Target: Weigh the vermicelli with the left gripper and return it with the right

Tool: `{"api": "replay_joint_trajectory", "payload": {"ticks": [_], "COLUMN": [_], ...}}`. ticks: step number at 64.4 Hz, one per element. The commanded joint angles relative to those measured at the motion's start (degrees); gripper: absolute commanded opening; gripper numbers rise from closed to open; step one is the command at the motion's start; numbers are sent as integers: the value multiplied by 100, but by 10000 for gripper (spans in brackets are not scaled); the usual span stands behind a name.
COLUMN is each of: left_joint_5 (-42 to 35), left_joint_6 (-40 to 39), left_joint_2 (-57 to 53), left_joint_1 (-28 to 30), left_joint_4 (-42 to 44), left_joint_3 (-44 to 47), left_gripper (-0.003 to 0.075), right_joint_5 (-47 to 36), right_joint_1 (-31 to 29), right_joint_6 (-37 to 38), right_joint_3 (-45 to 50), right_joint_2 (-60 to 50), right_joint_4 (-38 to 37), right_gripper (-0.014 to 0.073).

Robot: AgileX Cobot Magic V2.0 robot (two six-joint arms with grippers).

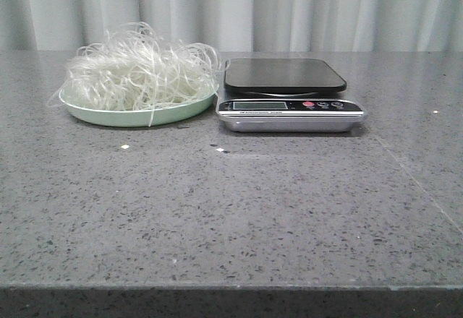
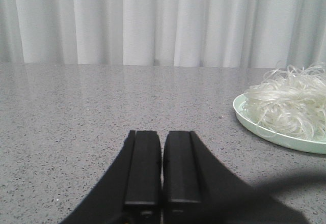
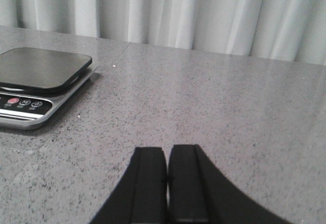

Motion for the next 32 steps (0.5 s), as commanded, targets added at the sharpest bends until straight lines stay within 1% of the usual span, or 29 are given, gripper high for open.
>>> {"api": "replay_joint_trajectory", "payload": {"ticks": [1, 5, 32], "left_joint_5": [-446, -446, -446], "left_joint_6": [-64, -64, -64], "left_joint_2": [-119, -119, -119], "left_joint_1": [6, 6, 6], "left_joint_4": [-9, -9, -9], "left_joint_3": [36, 36, 36], "left_gripper": [128, 128, 128], "right_joint_5": [-695, -491, -604], "right_joint_1": [-39, -39, -32], "right_joint_6": [360, 465, 465], "right_joint_3": [160, 159, 159], "right_joint_2": [-195, -290, -288], "right_joint_4": [-79, -93, -93], "right_gripper": [188, 188, 188]}}
